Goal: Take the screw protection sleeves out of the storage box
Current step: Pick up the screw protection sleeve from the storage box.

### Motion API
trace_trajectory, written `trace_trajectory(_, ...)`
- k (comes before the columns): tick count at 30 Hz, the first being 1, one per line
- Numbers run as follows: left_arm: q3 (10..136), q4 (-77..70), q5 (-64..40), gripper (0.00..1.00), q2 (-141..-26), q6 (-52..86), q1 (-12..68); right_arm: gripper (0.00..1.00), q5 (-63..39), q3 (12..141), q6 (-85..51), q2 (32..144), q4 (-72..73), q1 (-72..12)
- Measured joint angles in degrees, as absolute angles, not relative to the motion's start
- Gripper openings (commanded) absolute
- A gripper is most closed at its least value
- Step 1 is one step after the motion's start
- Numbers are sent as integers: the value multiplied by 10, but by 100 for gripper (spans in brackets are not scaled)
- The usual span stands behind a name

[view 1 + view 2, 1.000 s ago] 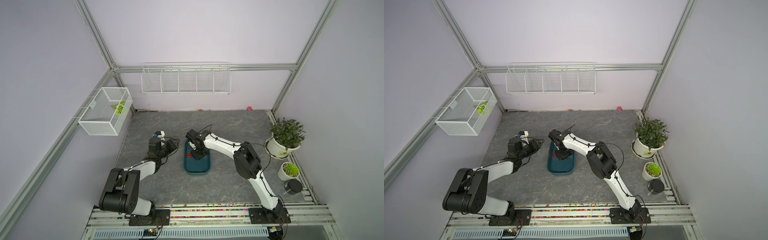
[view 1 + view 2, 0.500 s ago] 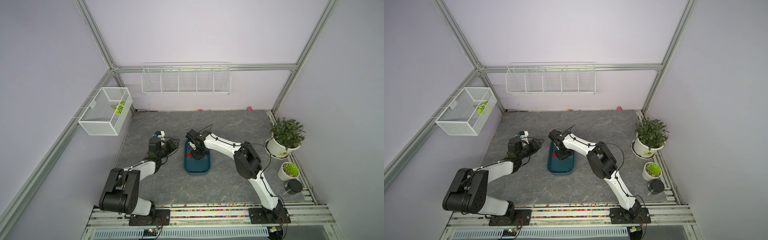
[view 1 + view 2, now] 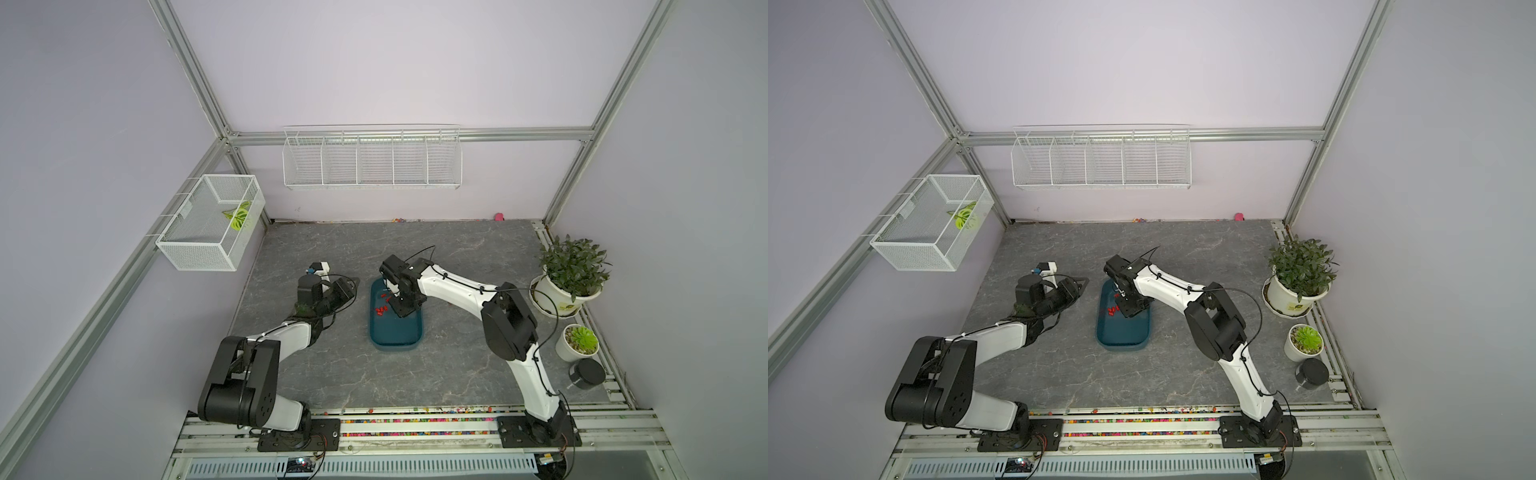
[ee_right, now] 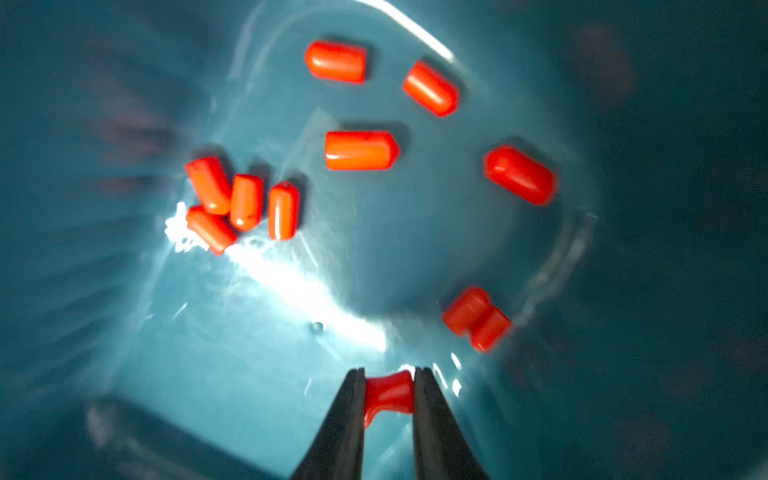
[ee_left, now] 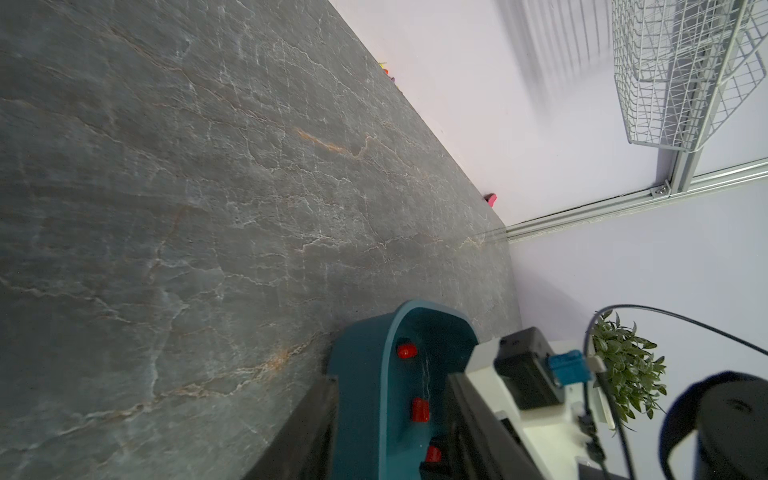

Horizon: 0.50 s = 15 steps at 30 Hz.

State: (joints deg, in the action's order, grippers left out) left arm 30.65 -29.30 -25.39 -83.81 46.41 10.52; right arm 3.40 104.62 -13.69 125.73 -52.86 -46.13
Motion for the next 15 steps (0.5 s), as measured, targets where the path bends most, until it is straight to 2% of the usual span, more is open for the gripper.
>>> trace_trajectory(15, 307, -293, -254, 49, -838, 464, 105, 23, 65, 955, -137, 1122, -498, -421)
